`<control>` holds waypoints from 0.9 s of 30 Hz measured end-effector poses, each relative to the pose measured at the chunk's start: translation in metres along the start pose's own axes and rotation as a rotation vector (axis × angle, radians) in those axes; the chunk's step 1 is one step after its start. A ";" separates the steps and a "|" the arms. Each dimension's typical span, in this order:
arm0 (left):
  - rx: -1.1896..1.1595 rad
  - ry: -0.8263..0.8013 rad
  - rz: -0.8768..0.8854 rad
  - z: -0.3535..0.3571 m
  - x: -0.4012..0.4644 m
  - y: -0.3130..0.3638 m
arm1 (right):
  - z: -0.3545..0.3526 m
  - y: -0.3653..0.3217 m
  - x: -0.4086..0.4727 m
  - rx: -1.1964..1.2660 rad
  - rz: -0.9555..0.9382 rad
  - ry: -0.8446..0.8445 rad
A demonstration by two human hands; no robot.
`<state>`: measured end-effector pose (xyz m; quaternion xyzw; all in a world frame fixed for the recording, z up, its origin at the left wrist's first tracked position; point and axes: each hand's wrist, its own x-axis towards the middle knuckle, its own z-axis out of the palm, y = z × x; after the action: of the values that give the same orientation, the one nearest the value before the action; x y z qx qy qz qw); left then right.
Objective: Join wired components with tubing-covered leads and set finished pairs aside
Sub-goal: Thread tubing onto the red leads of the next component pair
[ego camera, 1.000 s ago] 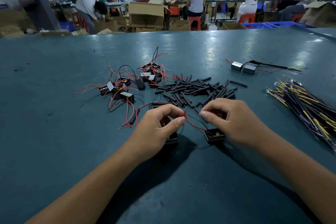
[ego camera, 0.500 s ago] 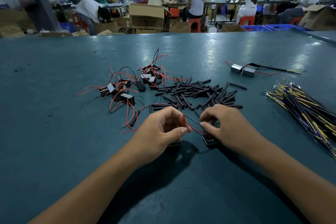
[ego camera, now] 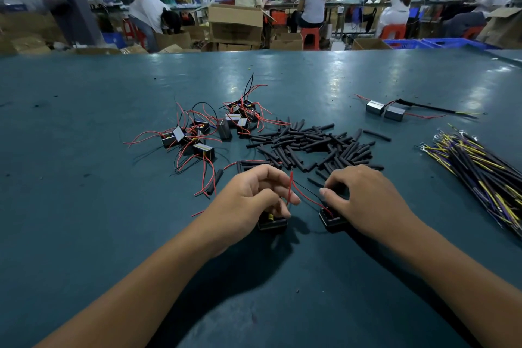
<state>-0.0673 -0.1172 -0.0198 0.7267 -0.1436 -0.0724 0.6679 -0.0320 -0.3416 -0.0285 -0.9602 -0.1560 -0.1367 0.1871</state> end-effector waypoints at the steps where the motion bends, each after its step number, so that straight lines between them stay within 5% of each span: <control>1: 0.013 -0.009 0.007 0.000 -0.001 0.000 | -0.001 0.000 -0.001 0.012 0.019 0.015; 10: 0.156 0.061 0.088 0.009 -0.002 -0.005 | -0.003 0.001 0.000 0.198 0.043 0.142; 19: 0.126 0.016 0.140 0.013 -0.001 -0.008 | -0.027 -0.016 -0.003 1.075 -0.001 0.142; 27: 0.133 0.035 0.135 0.014 0.000 -0.011 | -0.026 -0.026 -0.007 1.050 -0.083 0.116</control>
<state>-0.0701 -0.1302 -0.0322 0.7593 -0.1850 -0.0047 0.6239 -0.0525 -0.3305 0.0004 -0.7212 -0.2306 -0.1004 0.6455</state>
